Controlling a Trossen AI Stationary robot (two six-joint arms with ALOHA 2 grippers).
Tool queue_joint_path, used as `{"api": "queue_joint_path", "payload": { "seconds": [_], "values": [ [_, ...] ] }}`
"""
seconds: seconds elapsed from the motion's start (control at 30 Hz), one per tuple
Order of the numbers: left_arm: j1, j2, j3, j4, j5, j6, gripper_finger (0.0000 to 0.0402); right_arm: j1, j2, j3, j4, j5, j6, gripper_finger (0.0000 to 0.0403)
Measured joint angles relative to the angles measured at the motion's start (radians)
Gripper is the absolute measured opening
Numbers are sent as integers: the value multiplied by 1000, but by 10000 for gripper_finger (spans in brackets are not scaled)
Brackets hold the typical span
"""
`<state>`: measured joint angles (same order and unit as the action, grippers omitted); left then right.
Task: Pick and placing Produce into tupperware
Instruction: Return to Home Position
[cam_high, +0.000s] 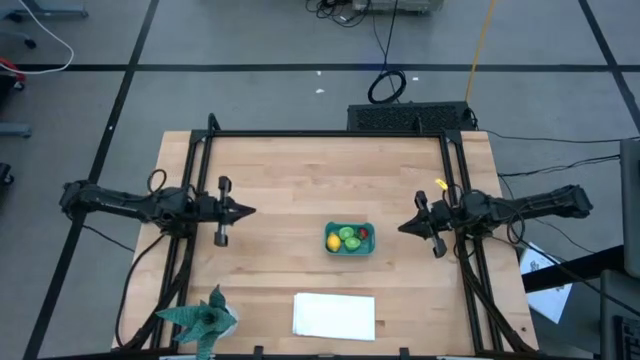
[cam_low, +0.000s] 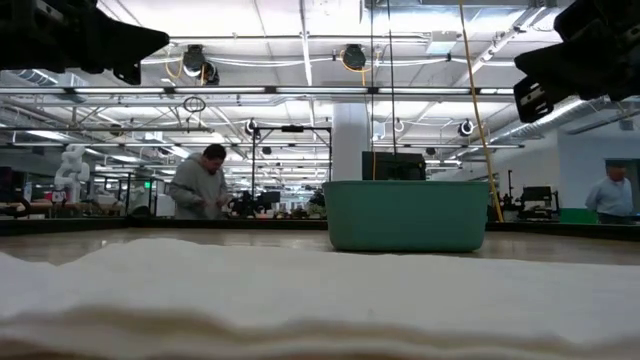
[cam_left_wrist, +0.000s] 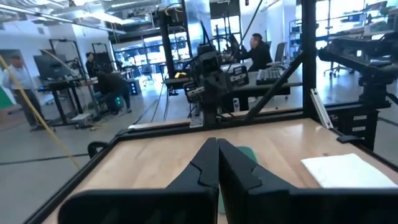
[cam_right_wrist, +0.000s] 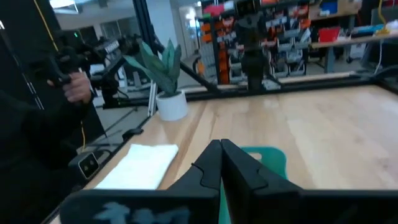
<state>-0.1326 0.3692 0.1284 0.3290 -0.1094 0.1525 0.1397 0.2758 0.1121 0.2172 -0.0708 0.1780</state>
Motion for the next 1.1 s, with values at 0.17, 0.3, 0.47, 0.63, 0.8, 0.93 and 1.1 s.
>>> {"api": "queue_joint_path", "payload": {
  "seconds": [0.17,0.3,0.47,0.63,0.8,0.93,1.1],
  "values": [
    [0,-62,0,-91,-41,20,0,0,-74,-16,-7,23,-9,0],
    [0,-117,0,-173,-66,30,0,0,-116,-36,-13,25,-21,0],
    [0,-187,0,-262,-83,54,0,-1,-148,-59,-15,49,-35,0],
    [0,-251,0,-315,-52,79,0,-1,-155,-62,-15,48,-45,0],
    [0,-297,0,-342,5,109,0,-1,-155,-64,-12,47,-56,0],
    [8,-312,0,-362,0,110,0,-1,-155,-65,-12,48,-63,0],
    [47,-312,-22,-375,10,108,0,-1,-154,-65,-14,67,-67,0]
  ]
}}
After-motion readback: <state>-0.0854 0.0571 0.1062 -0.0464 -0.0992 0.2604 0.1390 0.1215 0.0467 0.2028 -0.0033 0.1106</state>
